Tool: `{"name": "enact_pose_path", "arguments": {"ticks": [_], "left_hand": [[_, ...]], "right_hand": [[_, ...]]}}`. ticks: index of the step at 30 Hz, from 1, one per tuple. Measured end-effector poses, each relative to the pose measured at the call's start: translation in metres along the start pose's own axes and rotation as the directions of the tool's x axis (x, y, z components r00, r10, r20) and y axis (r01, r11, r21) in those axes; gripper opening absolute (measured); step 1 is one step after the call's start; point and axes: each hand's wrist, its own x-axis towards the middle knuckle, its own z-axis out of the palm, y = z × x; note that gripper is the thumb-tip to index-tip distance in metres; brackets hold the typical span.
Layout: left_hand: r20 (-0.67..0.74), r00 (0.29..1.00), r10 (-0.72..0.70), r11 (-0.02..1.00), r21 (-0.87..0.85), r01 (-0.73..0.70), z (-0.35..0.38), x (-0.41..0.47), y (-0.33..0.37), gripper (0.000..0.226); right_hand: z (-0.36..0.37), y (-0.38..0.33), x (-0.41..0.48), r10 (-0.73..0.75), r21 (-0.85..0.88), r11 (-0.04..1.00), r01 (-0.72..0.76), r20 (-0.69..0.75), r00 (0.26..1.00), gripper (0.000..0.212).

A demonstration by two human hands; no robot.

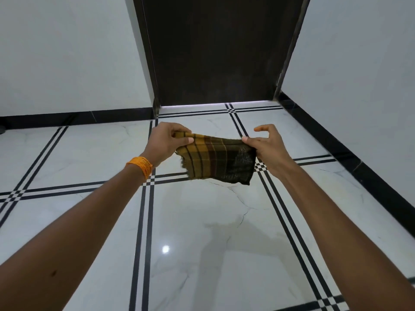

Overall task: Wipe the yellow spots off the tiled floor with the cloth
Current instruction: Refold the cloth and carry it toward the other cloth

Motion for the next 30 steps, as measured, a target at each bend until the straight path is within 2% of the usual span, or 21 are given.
{"name": "enact_pose_path", "arguments": {"ticks": [2,4,5,7,9,11,13,15,17,20,22,24,25,27,30], "left_hand": [[0.061,0.995,-0.082,0.994,-0.061,0.086,-0.027,0.005,0.030,0.030],[0.168,0.977,-0.133,0.978,-0.140,0.157,-0.054,0.007,0.063,0.027],[0.208,0.969,-0.131,0.973,-0.160,0.166,-0.067,0.007,0.077,0.026],[0.250,0.960,-0.126,0.979,-0.127,0.161,-0.090,0.007,0.110,0.031],[0.231,0.968,-0.102,0.994,-0.007,0.107,-0.115,0.011,0.151,0.031],[0.190,0.979,-0.070,0.994,0.100,0.051,-0.139,0.012,0.195,0.023],[0.150,0.987,-0.052,0.984,0.179,0.025,-0.167,0.018,0.244,0.016],[0.109,0.994,-0.015,0.977,0.215,-0.009,-0.199,0.026,0.297,0.010],[0.124,0.992,0.019,0.990,0.136,-0.036,-0.233,0.032,0.351,0.006],[0.199,0.978,0.062,0.967,-0.254,-0.009,-0.290,0.043,0.447,0.016],[0.149,0.984,0.096,0.921,-0.388,-0.031,-0.313,0.047,0.498,0.022],[0.108,0.991,0.076,0.898,-0.440,-0.021,-0.324,0.048,0.545,0.024],[0.108,0.993,0.052,0.883,-0.469,0.005,-0.324,0.047,0.560,0.023],[0.098,0.995,-0.006,0.845,-0.532,0.057,-0.326,0.045,0.587,0.021],[0.151,0.978,-0.143,0.752,-0.626,0.206,-0.336,0.044,0.601,0.025]], "right_hand": [[-0.005,-0.040,-0.005,0.042,0.154,0.986,-0.060,0.119,0.992,0.044],[-0.012,-0.080,-0.010,0.031,0.209,0.975,-0.075,0.205,0.978,0.044],[-0.015,-0.099,-0.011,0.024,0.169,0.984,-0.061,0.208,0.978,0.044],[-0.020,-0.139,-0.016,0.016,-0.025,1.000,-0.012,0.156,0.988,0.044],[-0.026,-0.188,-0.022,-0.021,-0.231,0.972,0.045,0.103,0.994,0.040],[-0.033,-0.237,-0.031,-0.066,-0.386,0.918,0.092,0.080,0.995,0.030],[-0.042,-0.291,-0.040,-0.103,-0.481,0.869,0.117,0.055,0.993,0.016],[-0.055,-0.351,-0.048,-0.111,-0.517,0.848,0.121,0.051,0.993,0.012],[-0.070,-0.409,-0.057,-0.078,-0.444,0.890,0.100,0.068,0.995,0.015],[-0.104,-0.512,-0.071,-0.131,-0.091,0.986,0.139,0.094,0.987,0.013],[-0.113,-0.561,-0.084,-0.176,0.140,0.977,0.161,0.097,0.980,0.012],[-0.109,-0.600,-0.098,-0.133,0.299,0.952,0.068,0.201,0.970,0.036],[-0.105,-0.607,-0.106,-0.083,0.342,0.940,-0.015,0.272,0.959,0.044],[-0.103,-0.623,-0.118,0.012,0.319,0.940,-0.124,0.332,0.943,0.043],[-0.112,-0.640,-0.126,0.116,0.306,0.931,-0.200,0.273,0.955,0.046]]}}
